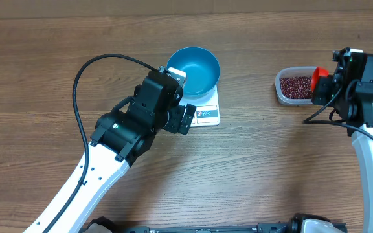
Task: Scoop item into bowl and weigh 150g on scale
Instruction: 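Move the red scoop with the right gripper over the bean tub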
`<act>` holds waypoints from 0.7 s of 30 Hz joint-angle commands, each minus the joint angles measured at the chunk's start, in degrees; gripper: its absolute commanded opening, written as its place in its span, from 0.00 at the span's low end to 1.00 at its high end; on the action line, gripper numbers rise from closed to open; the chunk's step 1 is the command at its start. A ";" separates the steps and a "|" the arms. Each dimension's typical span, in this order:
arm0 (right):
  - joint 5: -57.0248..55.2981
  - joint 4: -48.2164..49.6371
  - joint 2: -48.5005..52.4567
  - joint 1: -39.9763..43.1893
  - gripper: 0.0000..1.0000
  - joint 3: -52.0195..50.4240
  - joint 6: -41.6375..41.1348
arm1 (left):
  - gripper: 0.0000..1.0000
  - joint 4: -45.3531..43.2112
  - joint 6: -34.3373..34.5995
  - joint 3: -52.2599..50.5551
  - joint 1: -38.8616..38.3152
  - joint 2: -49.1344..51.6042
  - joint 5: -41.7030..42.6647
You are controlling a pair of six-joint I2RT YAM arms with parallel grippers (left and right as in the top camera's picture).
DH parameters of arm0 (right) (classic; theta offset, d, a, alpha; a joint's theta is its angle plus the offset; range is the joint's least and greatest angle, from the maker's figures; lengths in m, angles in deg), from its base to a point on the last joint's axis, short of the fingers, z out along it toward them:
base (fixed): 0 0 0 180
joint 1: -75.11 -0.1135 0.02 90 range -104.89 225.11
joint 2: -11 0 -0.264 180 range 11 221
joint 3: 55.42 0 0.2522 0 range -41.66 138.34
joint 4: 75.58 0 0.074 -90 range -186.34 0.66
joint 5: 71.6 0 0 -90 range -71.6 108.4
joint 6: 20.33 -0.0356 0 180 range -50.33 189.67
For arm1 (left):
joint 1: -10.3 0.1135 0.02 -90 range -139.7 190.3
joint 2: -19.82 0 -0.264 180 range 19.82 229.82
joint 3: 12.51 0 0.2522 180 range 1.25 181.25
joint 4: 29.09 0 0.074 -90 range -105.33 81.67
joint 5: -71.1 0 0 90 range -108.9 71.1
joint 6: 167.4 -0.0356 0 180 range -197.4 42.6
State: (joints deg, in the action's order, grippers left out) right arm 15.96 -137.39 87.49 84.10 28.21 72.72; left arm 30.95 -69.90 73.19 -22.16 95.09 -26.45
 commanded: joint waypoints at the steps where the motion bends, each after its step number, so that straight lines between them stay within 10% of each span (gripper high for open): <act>1: -0.50 0.44 1.20 0.13 0.04 1.77 3.26 | 1.00 -0.20 -0.24 0.92 0.31 -0.66 -0.52; 21: -0.48 5.07 8.59 0.13 0.04 1.77 4.98 | 1.00 -0.17 -0.22 0.92 0.31 -0.66 -0.52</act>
State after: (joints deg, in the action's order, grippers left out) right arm 15.94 -132.82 94.96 84.10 28.21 77.25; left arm 30.95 -69.90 73.19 -22.16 95.09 -26.43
